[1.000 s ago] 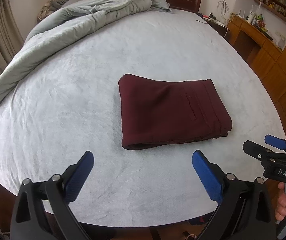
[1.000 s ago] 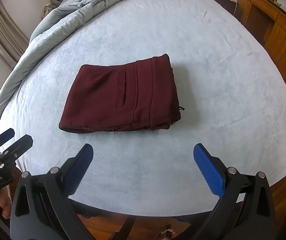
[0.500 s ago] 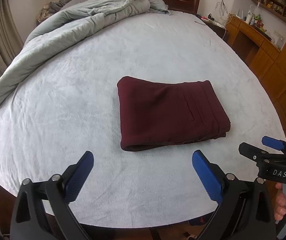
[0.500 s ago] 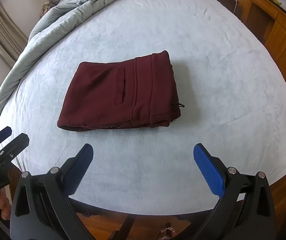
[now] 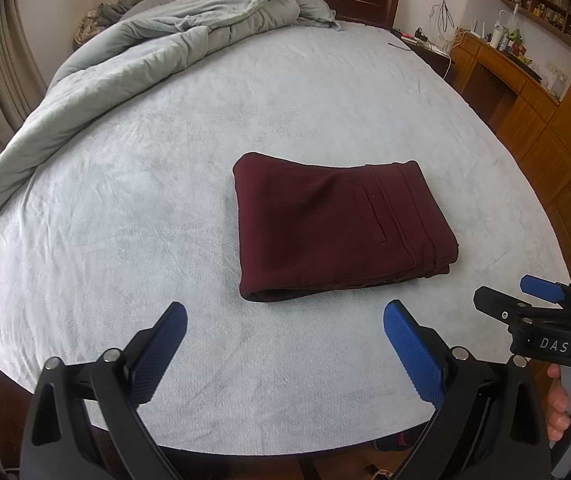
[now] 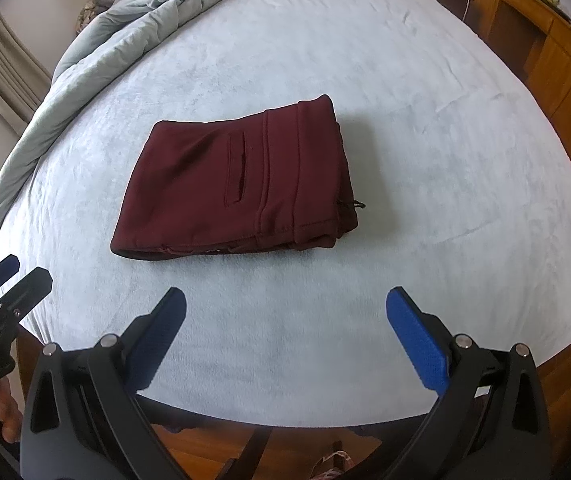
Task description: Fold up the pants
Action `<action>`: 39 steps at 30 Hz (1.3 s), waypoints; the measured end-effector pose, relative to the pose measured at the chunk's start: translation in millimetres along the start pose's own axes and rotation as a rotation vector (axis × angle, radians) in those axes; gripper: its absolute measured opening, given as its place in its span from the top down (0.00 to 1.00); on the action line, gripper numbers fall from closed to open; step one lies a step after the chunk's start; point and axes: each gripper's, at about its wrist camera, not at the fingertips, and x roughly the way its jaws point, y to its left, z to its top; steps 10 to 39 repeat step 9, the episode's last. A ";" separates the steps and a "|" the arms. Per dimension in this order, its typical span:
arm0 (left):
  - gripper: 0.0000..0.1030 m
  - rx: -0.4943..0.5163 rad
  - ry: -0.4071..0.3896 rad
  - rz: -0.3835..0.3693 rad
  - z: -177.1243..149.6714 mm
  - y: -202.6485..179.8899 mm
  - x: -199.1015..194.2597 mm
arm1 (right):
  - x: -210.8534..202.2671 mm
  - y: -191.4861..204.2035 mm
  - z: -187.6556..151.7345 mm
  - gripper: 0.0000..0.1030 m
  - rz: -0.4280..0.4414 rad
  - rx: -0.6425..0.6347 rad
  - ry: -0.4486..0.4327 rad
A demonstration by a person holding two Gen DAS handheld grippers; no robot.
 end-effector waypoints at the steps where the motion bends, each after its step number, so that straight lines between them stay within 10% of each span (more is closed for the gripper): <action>1: 0.04 0.001 0.000 0.001 0.1 0.0 0.1 | -0.2 -0.3 -0.1 0.03 0.001 0.001 0.000; 39: 0.04 -0.005 0.010 -0.004 0.6 1.4 0.1 | -2.6 -3.0 -0.1 0.03 0.009 0.018 -0.004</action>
